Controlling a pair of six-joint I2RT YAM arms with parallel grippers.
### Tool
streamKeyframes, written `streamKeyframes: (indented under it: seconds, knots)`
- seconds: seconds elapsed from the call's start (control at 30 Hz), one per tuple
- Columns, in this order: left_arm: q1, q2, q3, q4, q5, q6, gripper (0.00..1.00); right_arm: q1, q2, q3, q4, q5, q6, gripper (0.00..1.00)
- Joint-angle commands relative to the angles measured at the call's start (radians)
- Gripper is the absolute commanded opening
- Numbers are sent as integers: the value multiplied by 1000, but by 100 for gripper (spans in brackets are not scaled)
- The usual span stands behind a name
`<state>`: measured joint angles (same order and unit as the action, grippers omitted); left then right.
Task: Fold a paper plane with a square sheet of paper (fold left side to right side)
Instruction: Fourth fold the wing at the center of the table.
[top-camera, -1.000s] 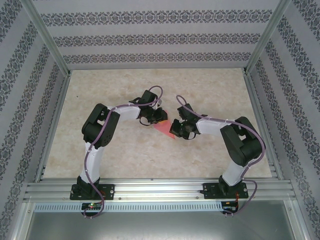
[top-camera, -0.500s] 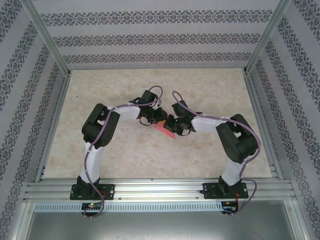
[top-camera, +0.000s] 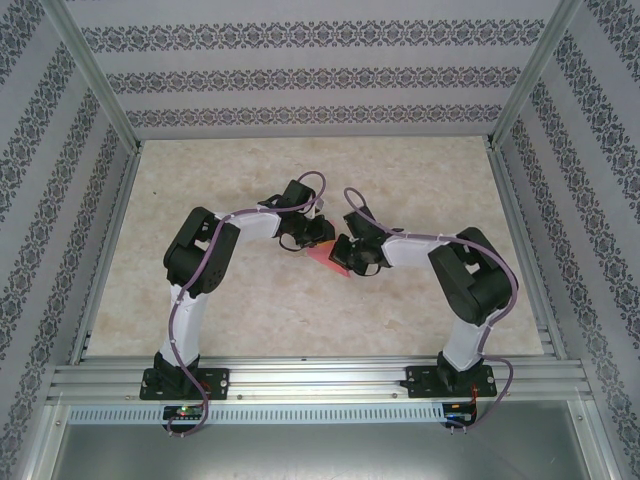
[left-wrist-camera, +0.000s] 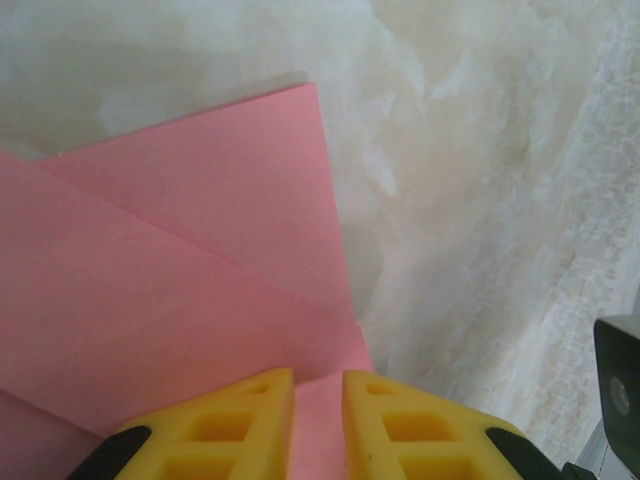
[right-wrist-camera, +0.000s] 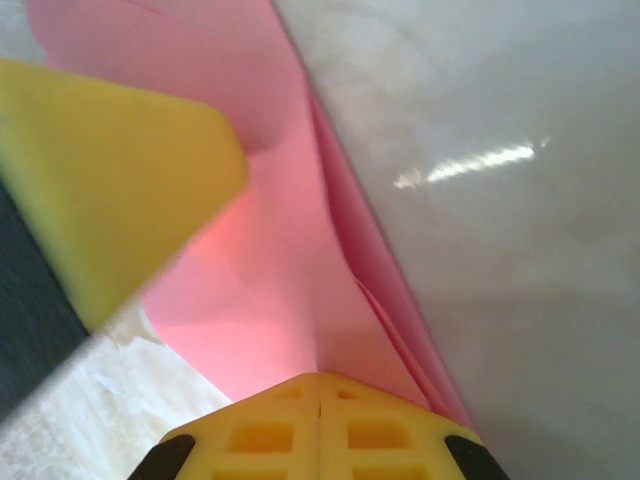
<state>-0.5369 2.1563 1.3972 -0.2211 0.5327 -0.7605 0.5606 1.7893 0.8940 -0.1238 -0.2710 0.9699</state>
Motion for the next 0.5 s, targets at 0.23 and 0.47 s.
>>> streamKeyframes:
  seconds: [0.23,0.47]
  knots:
    - [30,56,-21,-93,-107,21,22,-38,-135,-182,-125,30,-35,6]
    - [30,51,-16,-98,-107,22,22,-35,-185,-237,-122,3,-51,6]
